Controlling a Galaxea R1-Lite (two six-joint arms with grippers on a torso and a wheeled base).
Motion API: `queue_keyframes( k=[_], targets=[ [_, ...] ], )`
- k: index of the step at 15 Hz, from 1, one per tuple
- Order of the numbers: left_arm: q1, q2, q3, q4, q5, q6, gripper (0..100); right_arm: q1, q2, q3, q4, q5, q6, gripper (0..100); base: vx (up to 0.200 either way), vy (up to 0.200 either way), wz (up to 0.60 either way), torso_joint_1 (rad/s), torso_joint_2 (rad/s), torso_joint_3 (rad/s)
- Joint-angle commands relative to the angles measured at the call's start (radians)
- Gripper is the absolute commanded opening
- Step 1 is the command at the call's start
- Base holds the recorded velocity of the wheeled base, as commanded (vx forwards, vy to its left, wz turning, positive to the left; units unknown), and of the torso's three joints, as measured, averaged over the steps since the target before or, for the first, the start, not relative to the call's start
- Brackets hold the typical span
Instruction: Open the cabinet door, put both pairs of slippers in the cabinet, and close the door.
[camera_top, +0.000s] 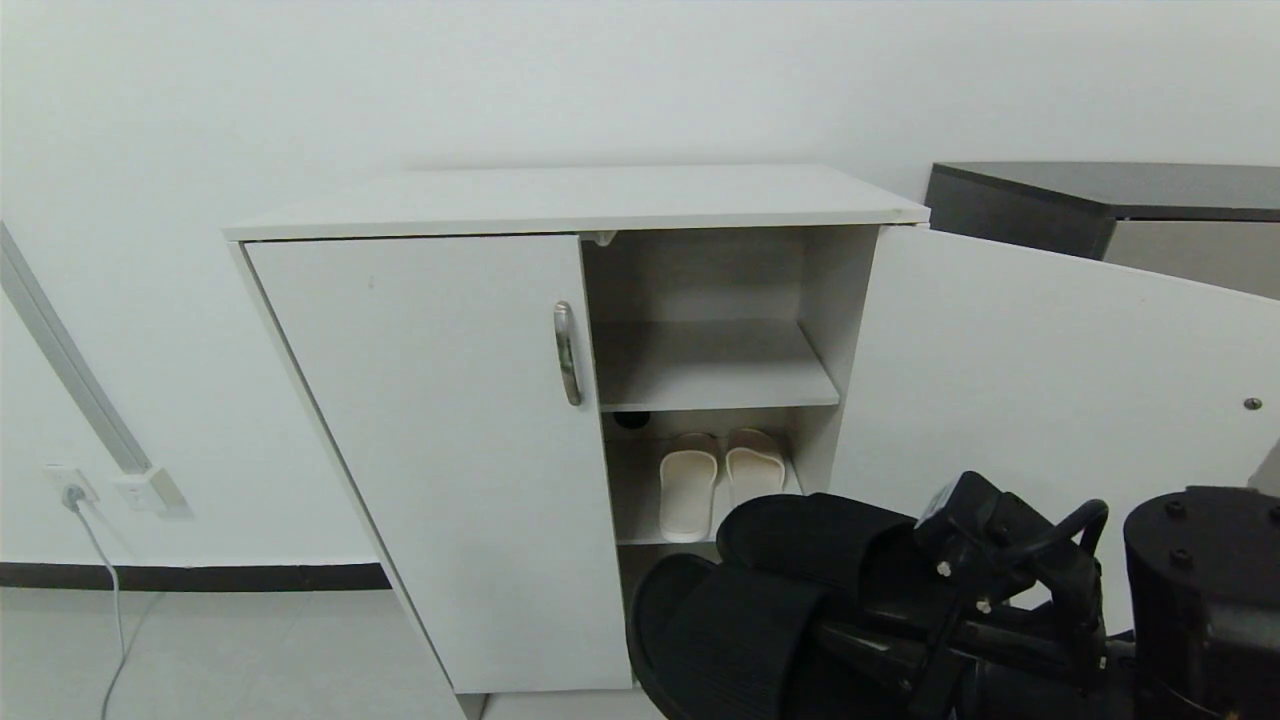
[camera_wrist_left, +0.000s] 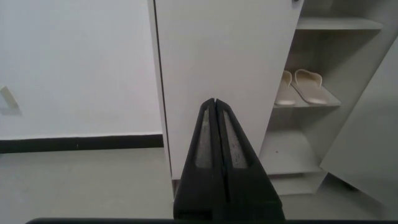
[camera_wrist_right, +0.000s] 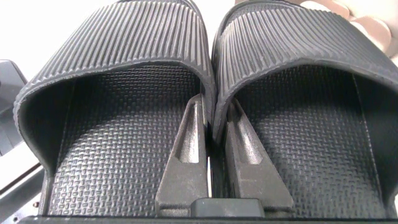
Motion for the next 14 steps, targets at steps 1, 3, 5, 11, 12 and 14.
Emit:
queue_keyframes(
  k=[1, 3, 5, 11, 12, 14],
  targets=[
    [0.000, 0.001, 0.000, 0.000, 0.000, -0.001, 0, 0.007, -0.001, 0.002, -0.001, 0.000, -0.005, 0, 0.000, 0.000, 0.00, 0.000, 0.00, 0.000],
    [0.000, 0.001, 0.000, 0.000, 0.000, -0.001, 0, 0.007, 0.001, 0.004, -0.001, 0.000, -0.010, 0, 0.000, 0.000, 0.00, 0.000, 0.00, 0.000],
    [0.000, 0.001, 0.000, 0.000, 0.000, 0.001, 0, 0.007, 0.002, 0.004, -0.001, 0.000, -0.010, 0, 0.000, 0.000, 0.00, 0.000, 0.00, 0.000],
    [0.000, 0.001, 0.000, 0.000, -0.001, 0.004, 0, 0.009, 0.139, -0.034, -0.105, -0.057, -0.024, 0, 0.000, 0.000, 0.00, 0.000, 0.00, 0.000],
    [0.000, 0.001, 0.000, 0.000, 0.000, 0.004, 0, 0.009, 0.176, -0.047, -0.142, -0.099, -0.022, 0, 0.000, 0.000, 0.00, 0.000, 0.00, 0.000],
    [0.000, 0.001, 0.000, 0.000, -0.001, 0.005, 0, 0.041, 0.392, -0.194, -0.223, -0.411, 0.050, 0, 0.000, 0.000, 0.00, 0.000, 0.00, 0.000]
  ],
)
